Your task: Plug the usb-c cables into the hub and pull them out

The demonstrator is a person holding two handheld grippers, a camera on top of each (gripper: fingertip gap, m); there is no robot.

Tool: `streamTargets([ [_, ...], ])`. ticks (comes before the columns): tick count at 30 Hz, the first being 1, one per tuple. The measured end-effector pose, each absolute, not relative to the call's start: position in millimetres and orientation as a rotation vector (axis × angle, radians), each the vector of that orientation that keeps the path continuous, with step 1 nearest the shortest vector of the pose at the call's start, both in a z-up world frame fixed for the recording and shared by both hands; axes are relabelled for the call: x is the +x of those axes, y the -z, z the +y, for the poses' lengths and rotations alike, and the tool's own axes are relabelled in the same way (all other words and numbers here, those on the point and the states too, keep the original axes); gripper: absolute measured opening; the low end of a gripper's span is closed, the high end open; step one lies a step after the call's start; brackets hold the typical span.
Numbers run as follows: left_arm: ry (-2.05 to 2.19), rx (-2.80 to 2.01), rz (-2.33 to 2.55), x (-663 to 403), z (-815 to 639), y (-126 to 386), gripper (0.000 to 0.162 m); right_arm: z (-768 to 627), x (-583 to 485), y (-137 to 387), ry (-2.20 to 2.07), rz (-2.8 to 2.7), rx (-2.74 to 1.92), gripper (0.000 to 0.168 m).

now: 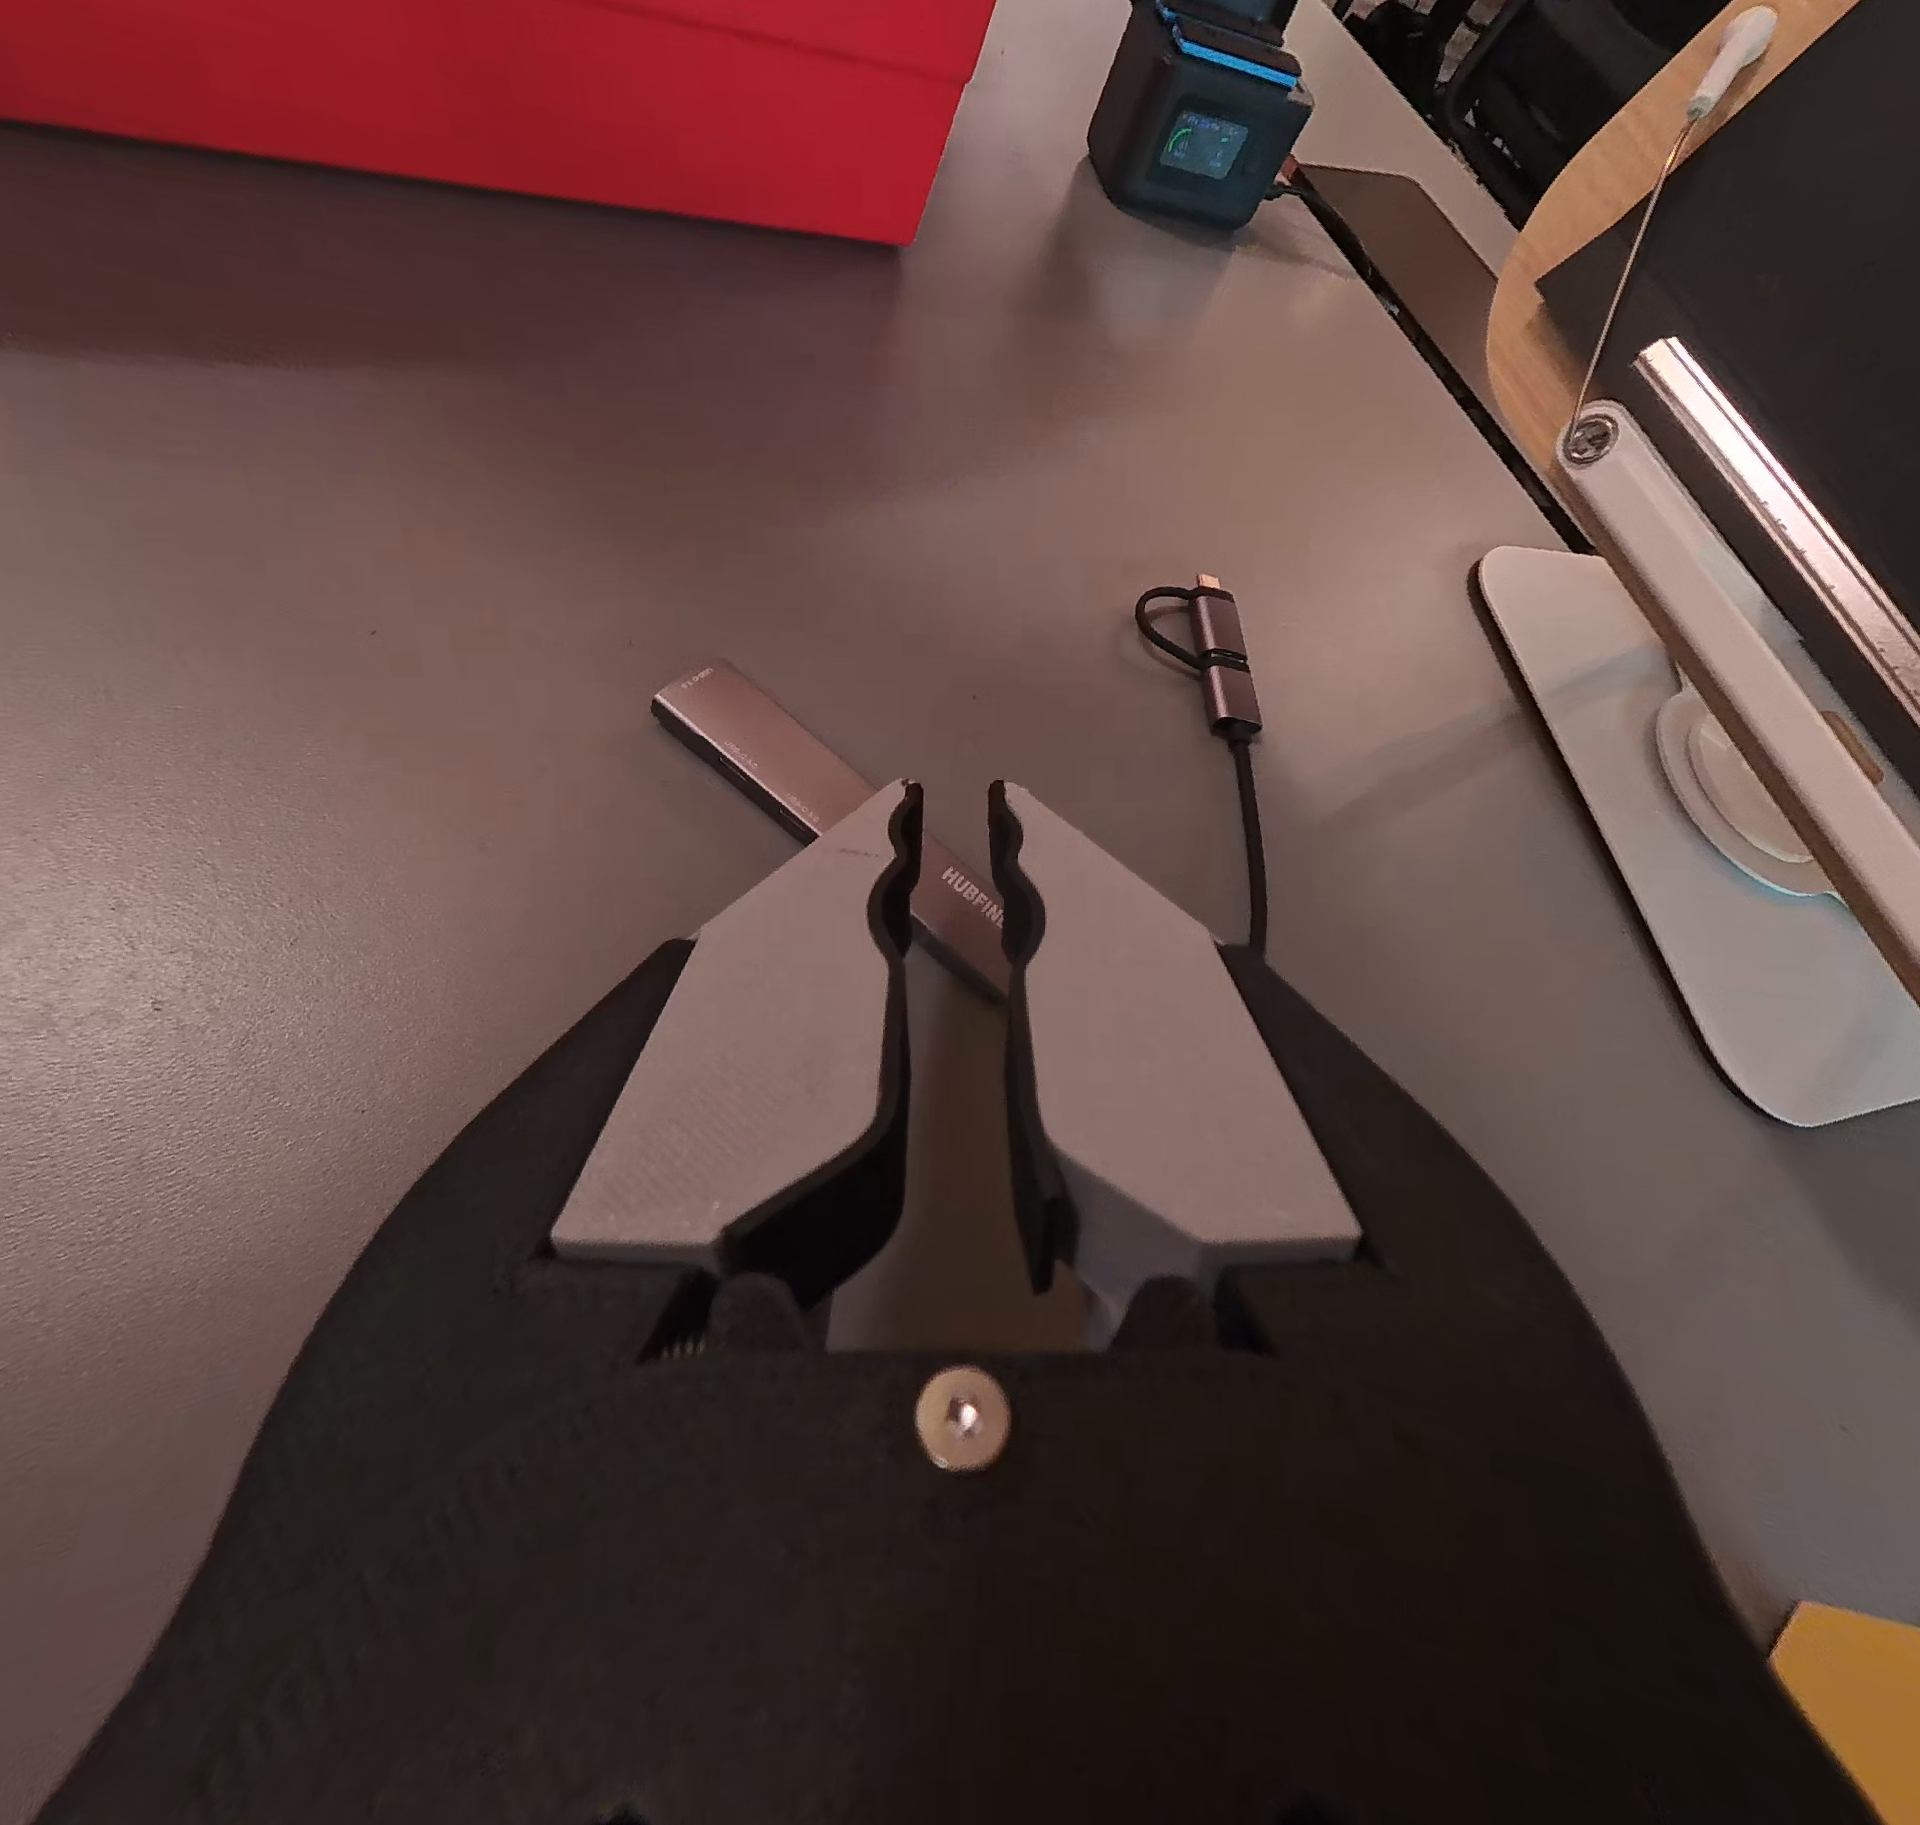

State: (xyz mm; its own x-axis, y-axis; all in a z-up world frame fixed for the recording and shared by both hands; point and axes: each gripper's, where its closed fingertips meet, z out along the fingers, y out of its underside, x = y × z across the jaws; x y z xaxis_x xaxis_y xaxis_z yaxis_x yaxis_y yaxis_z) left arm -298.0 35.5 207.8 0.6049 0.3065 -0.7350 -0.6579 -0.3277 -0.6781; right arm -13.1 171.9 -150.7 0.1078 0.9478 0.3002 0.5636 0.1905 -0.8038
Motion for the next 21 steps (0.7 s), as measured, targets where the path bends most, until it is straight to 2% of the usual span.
streamTargets([
  [3,-1.19,-1.636,0.384,-299.1,36.5,-207.7,0.0,172.2,-12.8,148.5,-0.536,-1.561,-1.477,0.009],
  [10,-1.061,-1.633,0.399,-273.6,43.9,-210.5,0.0,172.4,-12.8,150.1,-0.534,-1.56,-1.483,0.009],
  [19,-0.69,-2.083,0.498,-267.6,52.2,-93.5,0.001,172.6,-11.8,145.5,-0.541,-1.548,-1.474,0.008],
  [21,-0.621,-2.183,0.493,-273.8,46.5,-63.1,0.014,172.2,-11.9,145.8,-0.539,-1.551,-1.473,0.009],
])
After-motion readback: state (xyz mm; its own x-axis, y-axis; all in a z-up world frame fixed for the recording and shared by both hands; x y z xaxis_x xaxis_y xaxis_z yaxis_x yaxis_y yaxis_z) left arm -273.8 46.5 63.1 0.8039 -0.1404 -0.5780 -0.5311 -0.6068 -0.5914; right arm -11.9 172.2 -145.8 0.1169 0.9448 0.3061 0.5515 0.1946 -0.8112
